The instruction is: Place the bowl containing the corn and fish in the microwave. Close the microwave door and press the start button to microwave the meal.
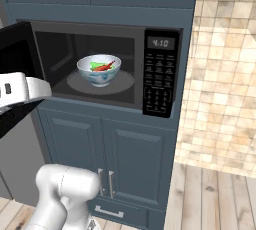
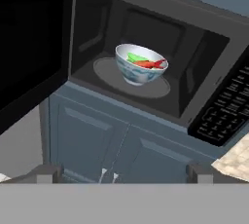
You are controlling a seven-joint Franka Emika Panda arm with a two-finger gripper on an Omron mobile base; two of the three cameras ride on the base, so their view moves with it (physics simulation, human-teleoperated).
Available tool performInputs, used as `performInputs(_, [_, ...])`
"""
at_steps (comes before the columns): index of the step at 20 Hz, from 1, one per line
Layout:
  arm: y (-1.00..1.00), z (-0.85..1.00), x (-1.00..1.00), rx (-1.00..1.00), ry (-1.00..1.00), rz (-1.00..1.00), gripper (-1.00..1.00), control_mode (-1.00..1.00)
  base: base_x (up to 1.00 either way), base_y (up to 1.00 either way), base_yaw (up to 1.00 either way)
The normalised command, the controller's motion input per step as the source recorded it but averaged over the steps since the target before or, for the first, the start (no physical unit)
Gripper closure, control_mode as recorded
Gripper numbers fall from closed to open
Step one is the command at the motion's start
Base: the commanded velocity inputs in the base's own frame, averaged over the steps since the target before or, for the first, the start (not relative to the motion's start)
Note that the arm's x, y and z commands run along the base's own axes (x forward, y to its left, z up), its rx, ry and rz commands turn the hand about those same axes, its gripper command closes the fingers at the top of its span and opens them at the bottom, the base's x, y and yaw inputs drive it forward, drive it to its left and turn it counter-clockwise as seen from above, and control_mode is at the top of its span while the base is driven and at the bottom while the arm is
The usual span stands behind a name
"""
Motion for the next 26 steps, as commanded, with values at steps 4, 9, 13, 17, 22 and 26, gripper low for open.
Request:
performInputs(4, [0.02, 0.05, -0.56, -0.37, 0.0, 0.0, -1.0, -1.0, 0.0, 0.0, 0.0])
performInputs(9, [0.4, -0.01, -0.51, -0.4, 0.0, 0.0, -1.0, -1.0, 0.0, 0.0, 0.0])
performInputs(13, [0.73, 0.0, -0.36, -0.37, 0.0, 0.0, -1.0, -1.0, 0.0, 0.0, 0.0])
performInputs(17, [0.91, 0.0, -0.17, -0.35, 0.0, 0.0, -1.0, -1.0, 0.0, 0.0, 0.0])
performInputs(22, [0.93, -0.12, -0.06, -0.37, -0.02, -0.02, -1.0, -1.0, 0.0, 0.0, 0.0])
performInputs(26, [0.78, -0.66, 0.0, -0.45, -0.02, -0.09, -1.0, -1.0, 0.0, 0.0, 0.0])
